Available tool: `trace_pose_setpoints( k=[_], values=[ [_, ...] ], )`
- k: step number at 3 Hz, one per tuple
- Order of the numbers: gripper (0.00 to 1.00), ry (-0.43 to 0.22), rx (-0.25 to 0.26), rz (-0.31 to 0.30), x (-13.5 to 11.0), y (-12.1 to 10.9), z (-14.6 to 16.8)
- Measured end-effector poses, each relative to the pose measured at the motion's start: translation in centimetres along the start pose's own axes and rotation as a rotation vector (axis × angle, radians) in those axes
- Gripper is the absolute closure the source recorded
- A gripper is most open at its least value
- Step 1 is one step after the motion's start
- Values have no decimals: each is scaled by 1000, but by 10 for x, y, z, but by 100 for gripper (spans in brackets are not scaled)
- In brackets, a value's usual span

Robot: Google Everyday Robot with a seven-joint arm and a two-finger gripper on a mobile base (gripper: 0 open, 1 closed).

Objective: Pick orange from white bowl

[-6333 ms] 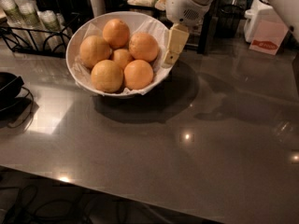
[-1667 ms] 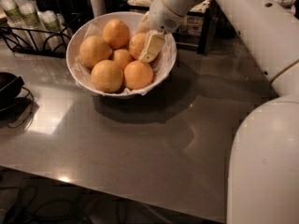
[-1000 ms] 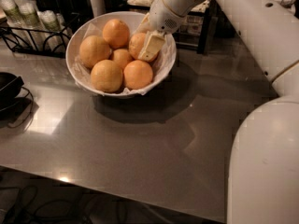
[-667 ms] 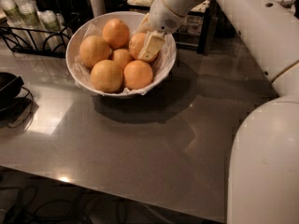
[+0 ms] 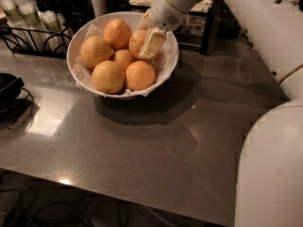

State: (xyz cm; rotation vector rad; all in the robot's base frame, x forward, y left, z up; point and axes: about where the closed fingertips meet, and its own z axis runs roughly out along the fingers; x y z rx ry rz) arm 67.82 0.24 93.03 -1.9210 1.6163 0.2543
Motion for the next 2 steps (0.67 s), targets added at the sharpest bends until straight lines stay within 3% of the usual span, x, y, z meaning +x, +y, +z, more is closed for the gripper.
trace_pose_setpoints(
  k=[2],
  values=[
    [100, -3, 129, -51, -23, -4, -50]
  ],
)
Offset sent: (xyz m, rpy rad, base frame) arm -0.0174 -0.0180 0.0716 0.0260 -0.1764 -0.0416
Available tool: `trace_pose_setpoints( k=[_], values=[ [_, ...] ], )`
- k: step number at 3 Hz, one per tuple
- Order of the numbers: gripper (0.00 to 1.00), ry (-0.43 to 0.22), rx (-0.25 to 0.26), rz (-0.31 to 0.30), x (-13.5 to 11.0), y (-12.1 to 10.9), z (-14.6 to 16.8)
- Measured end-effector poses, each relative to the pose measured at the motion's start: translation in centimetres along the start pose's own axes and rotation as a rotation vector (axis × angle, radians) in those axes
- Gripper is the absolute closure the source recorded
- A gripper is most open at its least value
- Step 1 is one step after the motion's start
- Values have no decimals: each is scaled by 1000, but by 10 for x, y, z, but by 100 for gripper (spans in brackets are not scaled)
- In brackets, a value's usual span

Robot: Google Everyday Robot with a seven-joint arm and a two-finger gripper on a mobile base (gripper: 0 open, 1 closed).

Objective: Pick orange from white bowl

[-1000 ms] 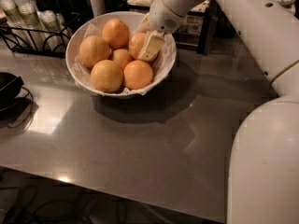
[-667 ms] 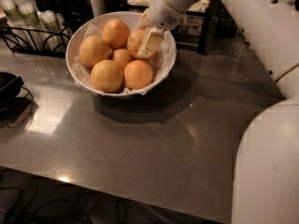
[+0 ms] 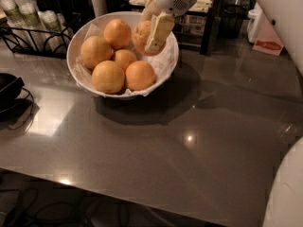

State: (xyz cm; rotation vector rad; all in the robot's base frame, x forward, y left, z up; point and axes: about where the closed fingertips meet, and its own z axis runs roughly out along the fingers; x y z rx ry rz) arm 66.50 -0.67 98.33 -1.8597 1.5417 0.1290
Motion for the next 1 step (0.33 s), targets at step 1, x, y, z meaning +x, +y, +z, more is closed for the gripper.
trace_pose_setpoints(
  k=[1],
  values=[
    [100, 0, 0, 0, 0, 0, 0]
  ],
)
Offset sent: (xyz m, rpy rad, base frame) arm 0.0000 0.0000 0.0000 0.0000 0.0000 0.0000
